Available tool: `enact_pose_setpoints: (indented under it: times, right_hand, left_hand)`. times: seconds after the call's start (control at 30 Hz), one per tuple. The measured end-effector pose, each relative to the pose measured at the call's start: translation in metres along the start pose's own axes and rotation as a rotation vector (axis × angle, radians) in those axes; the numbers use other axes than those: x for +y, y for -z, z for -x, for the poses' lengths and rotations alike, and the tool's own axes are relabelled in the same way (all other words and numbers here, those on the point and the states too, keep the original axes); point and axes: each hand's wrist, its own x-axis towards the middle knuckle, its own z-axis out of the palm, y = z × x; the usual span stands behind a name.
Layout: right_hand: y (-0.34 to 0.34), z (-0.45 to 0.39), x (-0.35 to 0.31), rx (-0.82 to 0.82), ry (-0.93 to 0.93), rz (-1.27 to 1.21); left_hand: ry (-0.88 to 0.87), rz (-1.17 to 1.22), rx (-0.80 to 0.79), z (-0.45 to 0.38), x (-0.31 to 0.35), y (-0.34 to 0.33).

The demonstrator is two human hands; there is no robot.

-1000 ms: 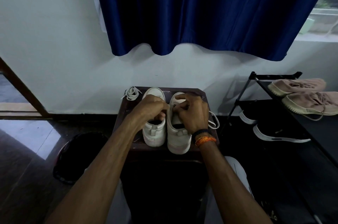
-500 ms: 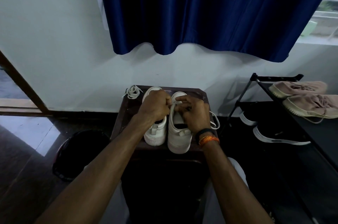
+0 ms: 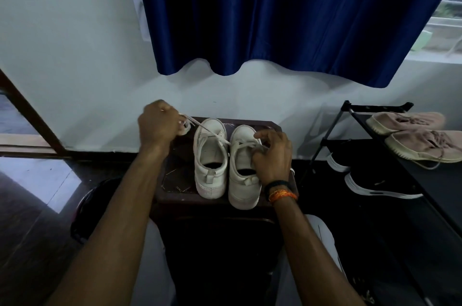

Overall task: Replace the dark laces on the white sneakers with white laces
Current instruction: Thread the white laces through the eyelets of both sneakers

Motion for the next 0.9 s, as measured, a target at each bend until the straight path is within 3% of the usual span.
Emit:
enact_pose_setpoints:
  times: [0.23, 0.3, 0.37, 0.47, 0.63, 0.73, 0.9]
  right_hand:
    - [-0.002, 0.004, -0.003, 0.064, -0.077, 0.012]
    - [-0.003, 0.005, -0.003, 0.077, -0.062, 0.003]
    - [-0.003, 0.005, -0.004, 0.082, -0.06, -0.003]
    - [-0.004, 0.005, -0.004, 0.066, -0.061, -0.012]
    - [-0.001, 0.008, -0.001, 0.074, -0.052, -0.01]
    - [0.0, 0.01, 0.0, 0.084, -0.064, -0.02]
    - [0.002, 0.015, -0.001, 0.102, -0.078, -0.025]
  left_hand:
    - [0.305, 0.859, 0.25, -0.037, -0.002, 0.083]
    - [0.293, 0.927, 0.24, -0.036, -0.001, 0.089]
    - [0.222, 0.909, 0.112, -0.022, 0.008, 0.071]
    - [0.144, 0.729, -0.203, 0.009, 0.022, 0.027]
    - [-0.107, 0.077, -0.546, 0.046, 0.011, -0.039]
    - [-0.371, -0.449, -0.602, 0.05, -0.009, -0.062]
    - [-0.459, -0.68, -0.635, 0.046, -0.017, -0.064]
